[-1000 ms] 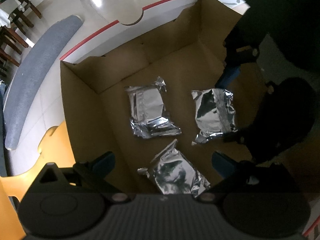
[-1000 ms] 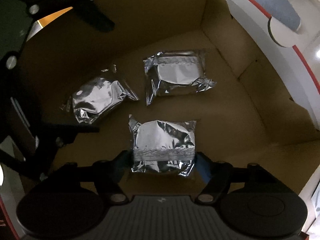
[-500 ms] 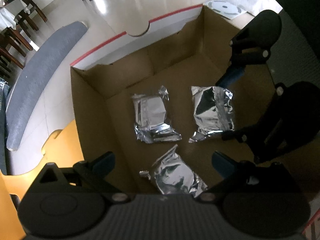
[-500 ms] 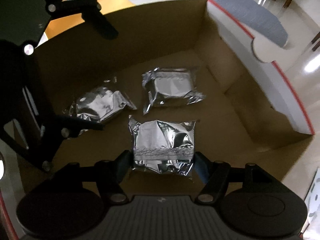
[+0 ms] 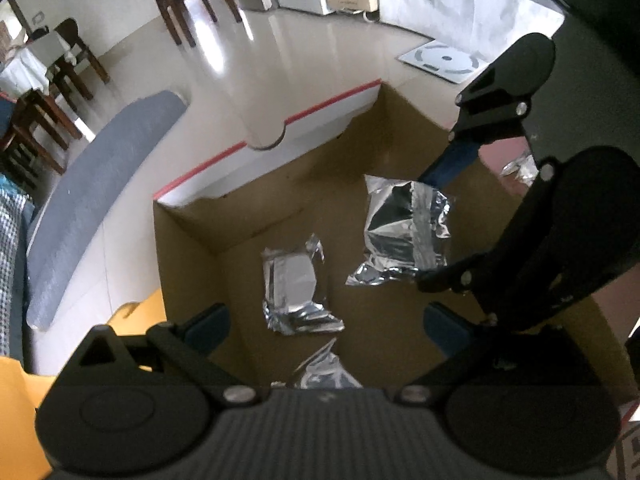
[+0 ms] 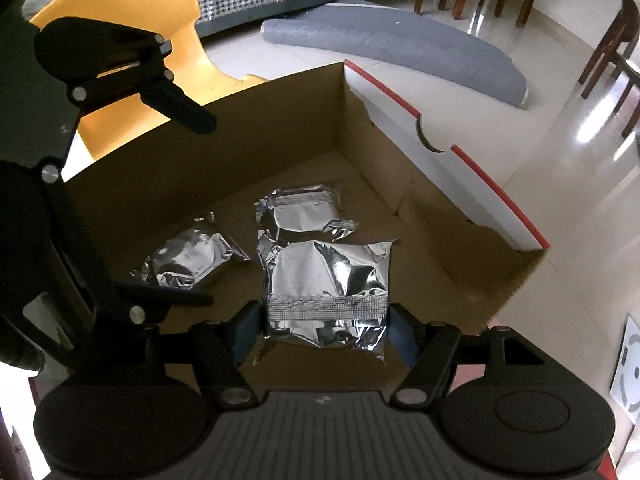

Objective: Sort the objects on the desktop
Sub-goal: 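Lift the held packet out of the box with the right gripper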

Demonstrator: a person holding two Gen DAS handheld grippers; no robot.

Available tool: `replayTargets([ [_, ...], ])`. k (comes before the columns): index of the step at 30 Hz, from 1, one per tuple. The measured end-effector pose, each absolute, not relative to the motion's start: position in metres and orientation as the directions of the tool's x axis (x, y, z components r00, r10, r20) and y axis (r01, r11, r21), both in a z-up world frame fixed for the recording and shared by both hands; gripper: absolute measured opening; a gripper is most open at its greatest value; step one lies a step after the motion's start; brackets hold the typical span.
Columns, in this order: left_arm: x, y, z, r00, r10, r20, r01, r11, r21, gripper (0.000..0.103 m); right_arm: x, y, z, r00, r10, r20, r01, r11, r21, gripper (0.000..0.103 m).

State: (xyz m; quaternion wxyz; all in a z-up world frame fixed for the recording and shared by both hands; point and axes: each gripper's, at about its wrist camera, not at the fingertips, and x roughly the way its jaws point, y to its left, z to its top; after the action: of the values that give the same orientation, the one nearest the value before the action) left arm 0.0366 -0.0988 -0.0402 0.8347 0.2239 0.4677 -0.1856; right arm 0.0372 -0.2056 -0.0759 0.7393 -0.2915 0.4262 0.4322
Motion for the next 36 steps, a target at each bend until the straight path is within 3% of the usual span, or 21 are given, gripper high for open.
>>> replayTargets([
  [14, 0.024, -0.108, -0.011, 0.551, -0.189, -0.813, 0.535, 0.828, 0.17, 0.103, 0.03, -0.232, -0.045, 0.301, 0.475, -0.827, -0.865, 0.501, -0.027, 0.067],
  [36, 0.023, -0.14, -0.01, 0.542, -0.273, -0.795, 0.587, 0.799, 0.127, 0.103, 0.041, -0.26, -0.024, 0.337, 0.531, -0.777, -0.839, 0.545, 0.009, 0.065],
])
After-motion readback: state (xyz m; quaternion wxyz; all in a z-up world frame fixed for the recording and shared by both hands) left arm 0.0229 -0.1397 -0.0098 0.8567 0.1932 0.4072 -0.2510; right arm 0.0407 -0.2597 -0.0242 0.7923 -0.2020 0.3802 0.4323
